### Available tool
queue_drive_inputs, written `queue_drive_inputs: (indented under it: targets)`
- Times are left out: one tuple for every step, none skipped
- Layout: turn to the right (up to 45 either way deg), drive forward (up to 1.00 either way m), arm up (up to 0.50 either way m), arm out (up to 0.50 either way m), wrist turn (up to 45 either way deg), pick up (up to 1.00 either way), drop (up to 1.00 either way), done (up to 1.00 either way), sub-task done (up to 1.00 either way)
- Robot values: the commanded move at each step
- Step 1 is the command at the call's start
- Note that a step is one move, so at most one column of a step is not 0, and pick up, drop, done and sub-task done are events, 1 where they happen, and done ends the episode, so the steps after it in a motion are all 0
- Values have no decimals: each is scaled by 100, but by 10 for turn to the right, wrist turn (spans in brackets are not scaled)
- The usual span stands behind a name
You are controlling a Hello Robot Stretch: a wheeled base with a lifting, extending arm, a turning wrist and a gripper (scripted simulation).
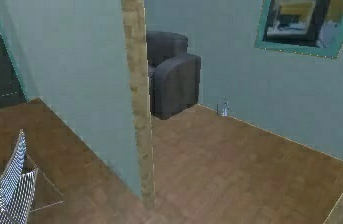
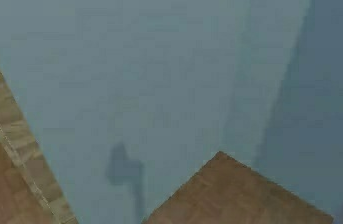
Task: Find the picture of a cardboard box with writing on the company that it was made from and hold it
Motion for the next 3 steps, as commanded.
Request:
queue_drive_inputs:
  targets:
    - [0, 40, 0, 0, 0, 0, 0, 0, 0]
    - [0, 20, 0, 0, 0, 0, 0, 0, 0]
    - [360, 0, 0, 0, 0, 0, 0, 0, 0]
